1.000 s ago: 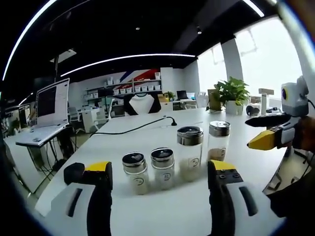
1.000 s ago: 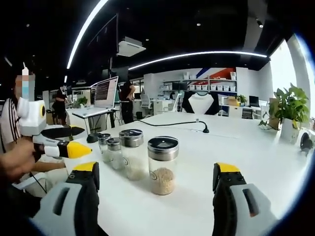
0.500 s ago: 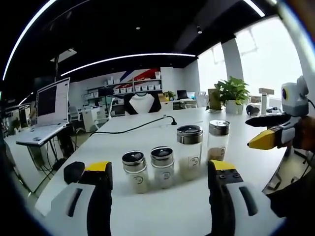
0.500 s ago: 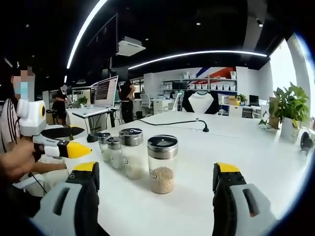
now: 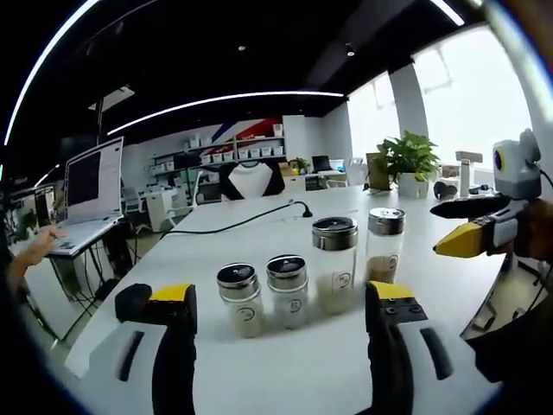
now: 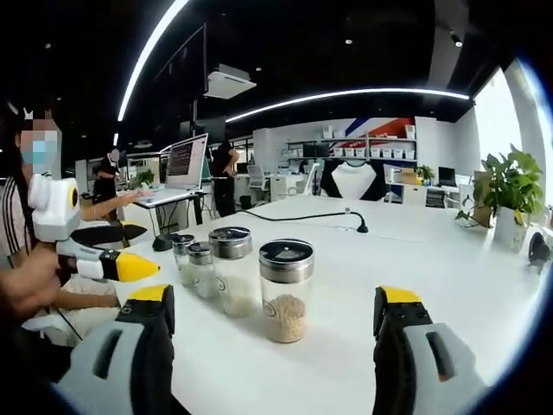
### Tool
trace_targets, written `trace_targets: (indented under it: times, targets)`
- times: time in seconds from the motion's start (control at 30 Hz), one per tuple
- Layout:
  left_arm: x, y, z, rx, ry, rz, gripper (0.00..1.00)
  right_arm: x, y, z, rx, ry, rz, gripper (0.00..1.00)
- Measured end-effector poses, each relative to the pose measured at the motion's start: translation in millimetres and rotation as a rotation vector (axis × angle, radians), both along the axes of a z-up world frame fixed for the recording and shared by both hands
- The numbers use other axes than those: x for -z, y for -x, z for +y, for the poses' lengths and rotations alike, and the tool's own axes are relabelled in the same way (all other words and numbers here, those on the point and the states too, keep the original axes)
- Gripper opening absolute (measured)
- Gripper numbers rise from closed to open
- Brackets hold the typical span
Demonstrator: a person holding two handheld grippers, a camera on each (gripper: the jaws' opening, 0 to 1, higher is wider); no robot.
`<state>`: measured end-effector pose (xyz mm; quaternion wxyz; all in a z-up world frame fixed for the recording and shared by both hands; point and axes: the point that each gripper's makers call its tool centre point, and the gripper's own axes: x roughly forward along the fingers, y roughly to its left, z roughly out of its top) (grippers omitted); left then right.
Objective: Rotate the seasoning bottle until the label or dispensing opening points toward the visible target arrow and the bottle remains upright within the marked orientation range
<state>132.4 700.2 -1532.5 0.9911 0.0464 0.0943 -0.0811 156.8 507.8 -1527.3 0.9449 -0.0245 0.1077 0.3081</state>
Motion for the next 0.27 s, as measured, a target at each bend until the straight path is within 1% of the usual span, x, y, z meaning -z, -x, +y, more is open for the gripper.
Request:
trace_targets:
  times: [0.27]
  targets:
    - [1.1,1.6,-0.1,-0.001,0.000,0.006,0.85,0.4,1.8,-0.3,-0.003,-0.005,0.004,0.97]
